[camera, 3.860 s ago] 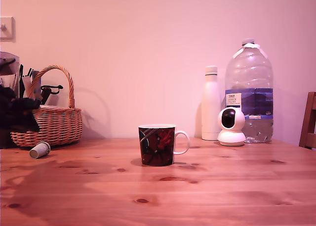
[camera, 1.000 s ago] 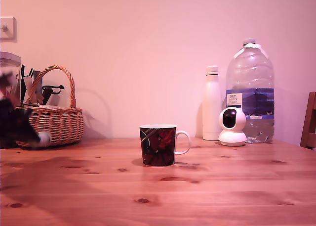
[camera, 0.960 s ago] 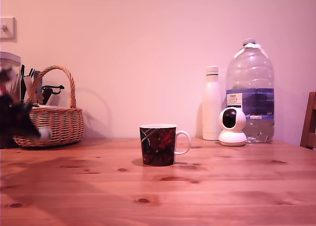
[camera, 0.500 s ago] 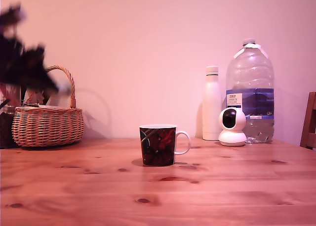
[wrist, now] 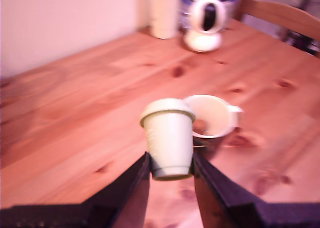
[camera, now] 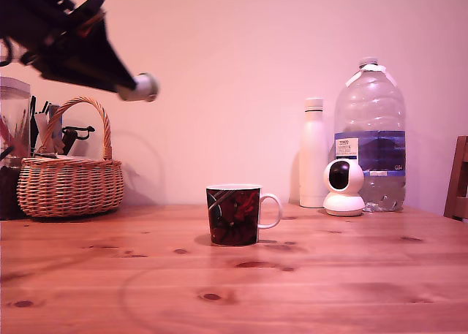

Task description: Pick up the coffee capsules from the table one by one and drop them inside the nearest coffee cup

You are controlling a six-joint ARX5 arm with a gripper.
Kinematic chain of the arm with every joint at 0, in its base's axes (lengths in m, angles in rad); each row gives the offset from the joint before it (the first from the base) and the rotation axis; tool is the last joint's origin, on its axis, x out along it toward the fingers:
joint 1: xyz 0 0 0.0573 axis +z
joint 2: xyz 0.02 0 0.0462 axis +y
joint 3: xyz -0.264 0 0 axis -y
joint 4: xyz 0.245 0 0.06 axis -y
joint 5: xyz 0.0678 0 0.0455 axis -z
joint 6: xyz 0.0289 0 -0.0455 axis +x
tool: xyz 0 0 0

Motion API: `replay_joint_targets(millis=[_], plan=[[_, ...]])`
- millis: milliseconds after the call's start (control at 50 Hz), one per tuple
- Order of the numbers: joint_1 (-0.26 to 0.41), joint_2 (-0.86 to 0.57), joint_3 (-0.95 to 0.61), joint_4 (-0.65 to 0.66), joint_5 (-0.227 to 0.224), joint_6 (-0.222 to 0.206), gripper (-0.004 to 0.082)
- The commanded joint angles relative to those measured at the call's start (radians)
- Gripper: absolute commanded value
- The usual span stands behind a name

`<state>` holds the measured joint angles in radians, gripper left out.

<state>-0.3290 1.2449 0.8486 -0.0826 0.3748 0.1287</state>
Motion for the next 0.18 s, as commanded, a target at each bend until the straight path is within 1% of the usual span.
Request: replay_joint_targets(millis=[0,160], plan=[[-0.012,-0.026,-0.017,0.003,-0.002,-0.008,0.0127],[-0.037,-0.035,-0.017,0.001,-0.002,-0.009,0.0127]])
